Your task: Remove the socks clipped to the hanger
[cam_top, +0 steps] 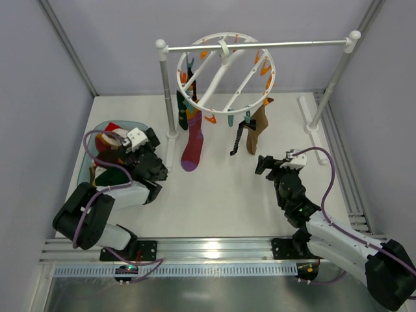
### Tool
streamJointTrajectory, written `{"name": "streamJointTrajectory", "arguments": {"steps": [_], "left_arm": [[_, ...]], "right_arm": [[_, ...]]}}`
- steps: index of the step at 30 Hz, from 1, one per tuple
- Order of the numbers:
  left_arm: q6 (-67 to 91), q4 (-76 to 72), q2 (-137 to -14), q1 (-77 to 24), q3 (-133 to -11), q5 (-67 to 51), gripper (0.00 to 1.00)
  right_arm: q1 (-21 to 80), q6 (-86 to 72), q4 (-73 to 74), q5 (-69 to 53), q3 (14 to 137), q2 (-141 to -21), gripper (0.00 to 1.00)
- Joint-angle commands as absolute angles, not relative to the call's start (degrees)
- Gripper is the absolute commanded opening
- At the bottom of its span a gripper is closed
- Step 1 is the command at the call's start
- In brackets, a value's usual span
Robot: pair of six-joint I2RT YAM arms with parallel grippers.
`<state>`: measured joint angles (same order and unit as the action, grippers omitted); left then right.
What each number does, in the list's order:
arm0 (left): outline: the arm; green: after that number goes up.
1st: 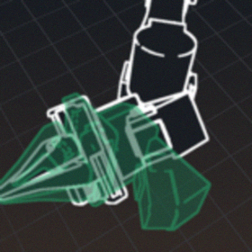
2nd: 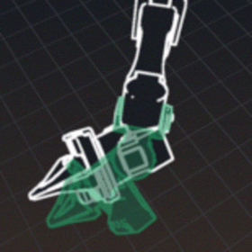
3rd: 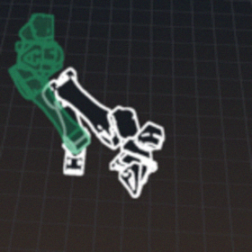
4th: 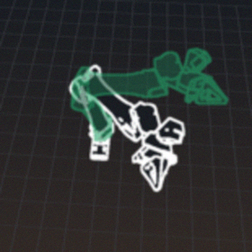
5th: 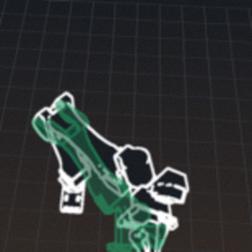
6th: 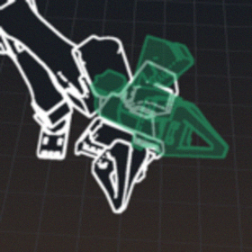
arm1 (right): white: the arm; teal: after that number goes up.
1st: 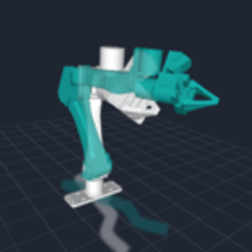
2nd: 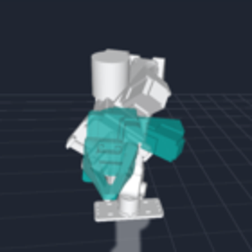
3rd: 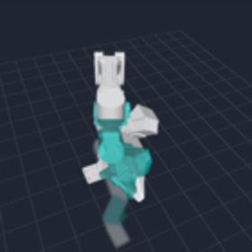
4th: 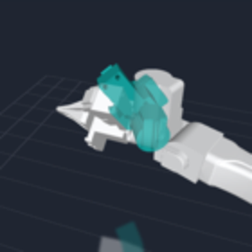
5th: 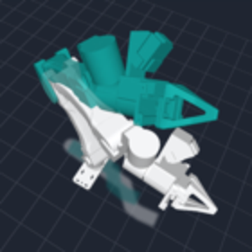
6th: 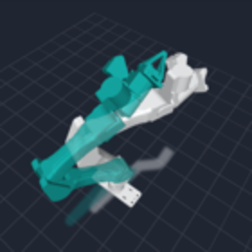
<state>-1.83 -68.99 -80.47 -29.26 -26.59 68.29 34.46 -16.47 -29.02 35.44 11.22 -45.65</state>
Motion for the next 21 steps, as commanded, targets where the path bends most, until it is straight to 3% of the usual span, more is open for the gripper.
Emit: {"name": "streamJointTrajectory", "arguments": {"steps": [1,10,14,21], "left_arm": [[-12.47,-88.51,-82.44,-33.3,-28.73,71.2,1.0],[-19.33,-86.93,-87.54,-40.16,-33.31,53.74,1.0],[-13.38,-70.34,-87.1,-41.66,-38.05,46.33,1.0],[-12.13,-67.85,-85.61,-41.49,-36.04,36.92,1.0]], "right_arm": [[34.19,-17.05,-31.55,36.12,10.72,-45.26,1.0],[34.01,-16.44,-32.86,36.48,10.2,-45.96,1.0],[33.93,-15.91,-33.57,36.47,10.55,-47.54,1.0],[33.31,-15.38,-34.98,36.13,10.37,-49.57,1.0]]}}
